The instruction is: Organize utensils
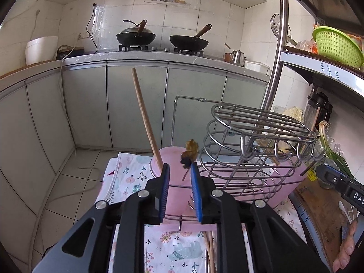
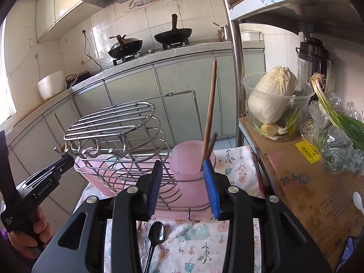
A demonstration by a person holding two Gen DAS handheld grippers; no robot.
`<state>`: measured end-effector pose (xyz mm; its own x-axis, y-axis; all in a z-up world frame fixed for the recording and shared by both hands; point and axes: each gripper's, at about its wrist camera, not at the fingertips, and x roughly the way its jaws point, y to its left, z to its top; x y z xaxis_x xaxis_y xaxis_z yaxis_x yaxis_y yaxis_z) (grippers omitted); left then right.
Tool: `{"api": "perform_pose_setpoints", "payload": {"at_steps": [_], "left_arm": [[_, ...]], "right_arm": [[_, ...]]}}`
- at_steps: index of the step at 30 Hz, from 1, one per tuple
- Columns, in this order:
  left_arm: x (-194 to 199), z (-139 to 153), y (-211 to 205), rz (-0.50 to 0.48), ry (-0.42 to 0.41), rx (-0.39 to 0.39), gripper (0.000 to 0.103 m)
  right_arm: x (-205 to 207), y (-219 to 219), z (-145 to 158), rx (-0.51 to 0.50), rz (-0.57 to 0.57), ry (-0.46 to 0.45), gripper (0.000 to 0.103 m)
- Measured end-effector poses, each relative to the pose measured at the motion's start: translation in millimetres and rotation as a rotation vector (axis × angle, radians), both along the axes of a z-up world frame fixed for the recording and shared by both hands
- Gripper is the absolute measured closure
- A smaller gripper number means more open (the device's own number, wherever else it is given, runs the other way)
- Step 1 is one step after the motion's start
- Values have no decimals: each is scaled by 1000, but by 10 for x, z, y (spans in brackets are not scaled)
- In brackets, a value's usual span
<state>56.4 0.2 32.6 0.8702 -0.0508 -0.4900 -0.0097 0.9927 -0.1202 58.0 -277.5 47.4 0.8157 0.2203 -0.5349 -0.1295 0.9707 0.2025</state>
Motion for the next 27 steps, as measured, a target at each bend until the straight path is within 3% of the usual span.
{"api": "perform_pose_setpoints", "payload": {"at_steps": [5,12,25,27], "left_arm": [[-201,-21,72,-21,8,-39,85],[-380,-243,37,-105,81,-49,85],[-99,-984,-265,-297,389,-135,85],[-11,-1092,-325,-309,435,-134,85]], "right_arm": [[-207,-16,-81,30,8,10,65],[-307,21,-488,99,61,138,65],[-305,230,-1139,115,168,355,66],[-290,245,-1188,133,186,382,71]]}}
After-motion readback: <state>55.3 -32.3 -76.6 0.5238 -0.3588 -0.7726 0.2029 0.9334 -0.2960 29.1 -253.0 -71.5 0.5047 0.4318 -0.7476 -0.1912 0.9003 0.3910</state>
